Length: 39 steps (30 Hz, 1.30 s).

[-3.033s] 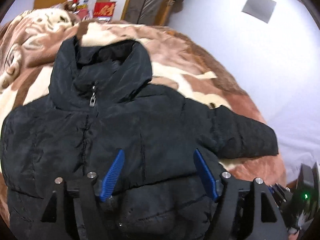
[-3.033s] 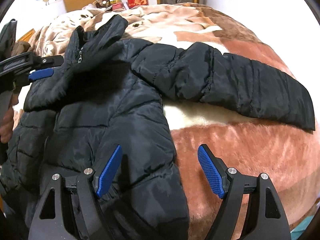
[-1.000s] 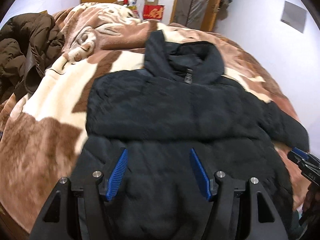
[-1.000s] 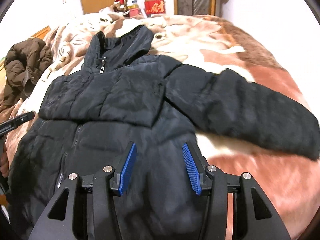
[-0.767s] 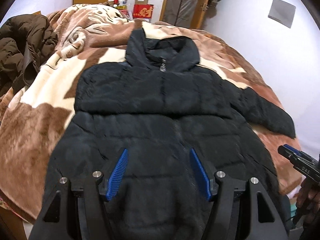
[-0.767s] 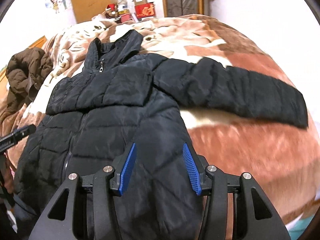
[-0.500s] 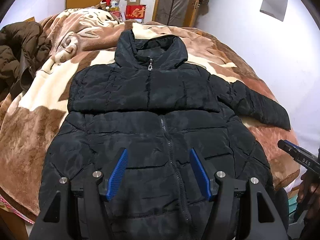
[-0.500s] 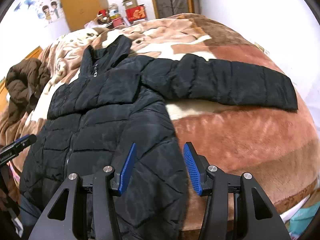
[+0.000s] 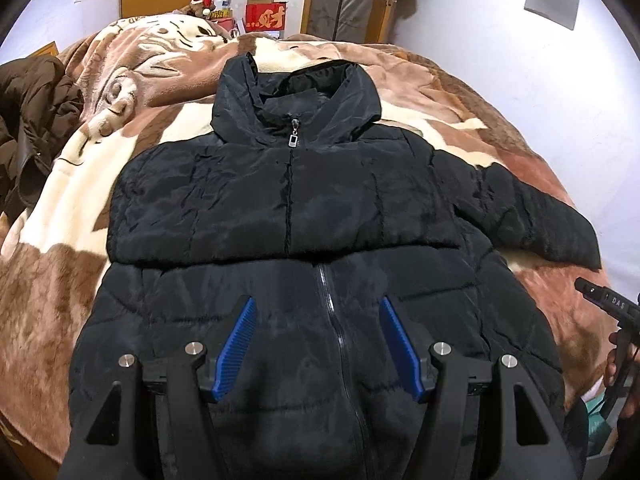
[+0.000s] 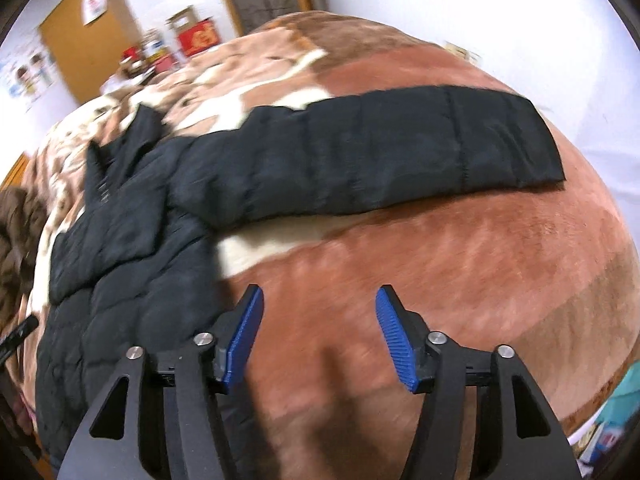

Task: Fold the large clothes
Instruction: 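Grasp the other sleeve cuff with the right tool and lift it, then fold the held sleeve across the jacket body and open the right tool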

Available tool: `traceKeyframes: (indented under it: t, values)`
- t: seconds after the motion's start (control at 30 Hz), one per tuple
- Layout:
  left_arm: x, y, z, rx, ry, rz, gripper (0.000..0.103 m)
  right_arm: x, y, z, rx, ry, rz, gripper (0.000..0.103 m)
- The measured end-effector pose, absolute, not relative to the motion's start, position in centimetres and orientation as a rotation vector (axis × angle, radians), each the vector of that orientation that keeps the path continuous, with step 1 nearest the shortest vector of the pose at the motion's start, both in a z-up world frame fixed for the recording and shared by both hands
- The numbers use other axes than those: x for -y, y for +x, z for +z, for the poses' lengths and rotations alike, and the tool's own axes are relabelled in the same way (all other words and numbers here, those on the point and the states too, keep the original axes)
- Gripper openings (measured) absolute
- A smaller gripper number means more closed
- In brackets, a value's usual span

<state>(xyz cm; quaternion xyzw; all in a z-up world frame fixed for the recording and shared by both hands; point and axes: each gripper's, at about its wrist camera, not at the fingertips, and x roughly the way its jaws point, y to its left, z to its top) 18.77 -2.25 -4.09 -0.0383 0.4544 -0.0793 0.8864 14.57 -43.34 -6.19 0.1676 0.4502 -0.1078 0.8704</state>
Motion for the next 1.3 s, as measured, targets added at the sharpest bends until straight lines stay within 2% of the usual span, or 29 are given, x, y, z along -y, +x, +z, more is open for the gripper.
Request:
traceKeyframes:
  t: [0.27,0.6,0.67,0.7,0.77,0.97,1.17,1.3]
  values:
    - [2.3,21.0,-6.1,-0.98,-0.086,-0.135,0.066,51.1,16.8,-9.2,-0.934,0.532,-0.335,0.062]
    - [1.5,22.2,-7.7,-1.022,-0.095,-0.096,0.066,55.7,18.8,-9.1,-0.823,0.648,-0.414,0.062]
    - [1.4,22.1,-7.6,-1.021,-0.096,-0.094,0.066,55.9,18.7,-8.5,-0.8,0.655,-0.426,0.046]
    - [1.3,22.0,-7.5,-1.019,-0.098,-0.094,0.066,56.0,18.7,-8.1,-0.797,0.646,-0.432,0.026]
    - [1.0,21.8,-7.3,-1.013,-0.105,-0.094,0.066,55.8,18.8,-7.1,-0.789,0.642,-0.421,0.018]
    - [-0.2,20.7,-6.0,-0.984,-0.137,-0.09,0.066,52.2,18.5,-0.8,-0.71,0.567,-0.312,0.013]
    - [-2.0,19.1,-4.7,-0.95,-0.181,-0.08,0.066,44.1,18.8,8.0,-0.61,0.44,-0.1,0.012]
    - [-3.5,18.1,-4.4,-0.934,-0.214,-0.068,0.066,38.7,19.5,11.0,-0.591,0.383,0.028,0.012]
